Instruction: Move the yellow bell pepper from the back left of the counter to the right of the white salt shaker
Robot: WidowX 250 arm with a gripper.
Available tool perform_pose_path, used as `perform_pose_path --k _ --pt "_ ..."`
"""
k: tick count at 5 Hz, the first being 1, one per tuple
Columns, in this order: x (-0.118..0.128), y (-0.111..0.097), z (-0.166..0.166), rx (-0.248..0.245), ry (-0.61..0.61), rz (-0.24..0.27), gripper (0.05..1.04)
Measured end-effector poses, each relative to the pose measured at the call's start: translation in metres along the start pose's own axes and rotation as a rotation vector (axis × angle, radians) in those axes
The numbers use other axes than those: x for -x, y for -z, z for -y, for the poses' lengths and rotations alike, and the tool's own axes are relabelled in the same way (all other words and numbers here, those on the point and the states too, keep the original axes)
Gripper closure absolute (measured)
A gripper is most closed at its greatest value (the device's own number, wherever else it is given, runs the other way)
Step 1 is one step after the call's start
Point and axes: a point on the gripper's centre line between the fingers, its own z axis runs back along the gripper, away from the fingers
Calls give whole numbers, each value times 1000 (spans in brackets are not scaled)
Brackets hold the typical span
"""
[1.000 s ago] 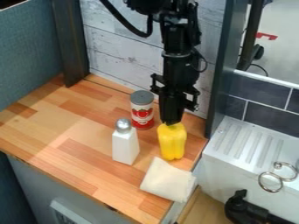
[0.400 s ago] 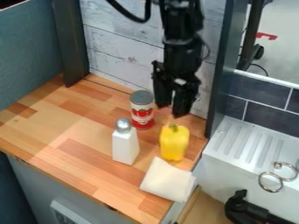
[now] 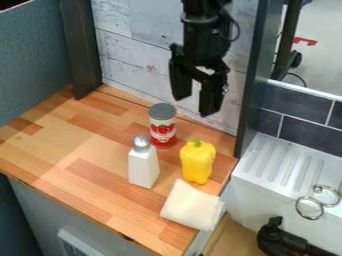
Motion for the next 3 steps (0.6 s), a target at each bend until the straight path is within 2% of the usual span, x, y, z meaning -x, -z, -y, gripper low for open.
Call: perform_pose_path --k 1,3 --pt "9 -12 -5 -42 -27 -17 76" --pt "9 -13 -5 -43 -30 -17 76"
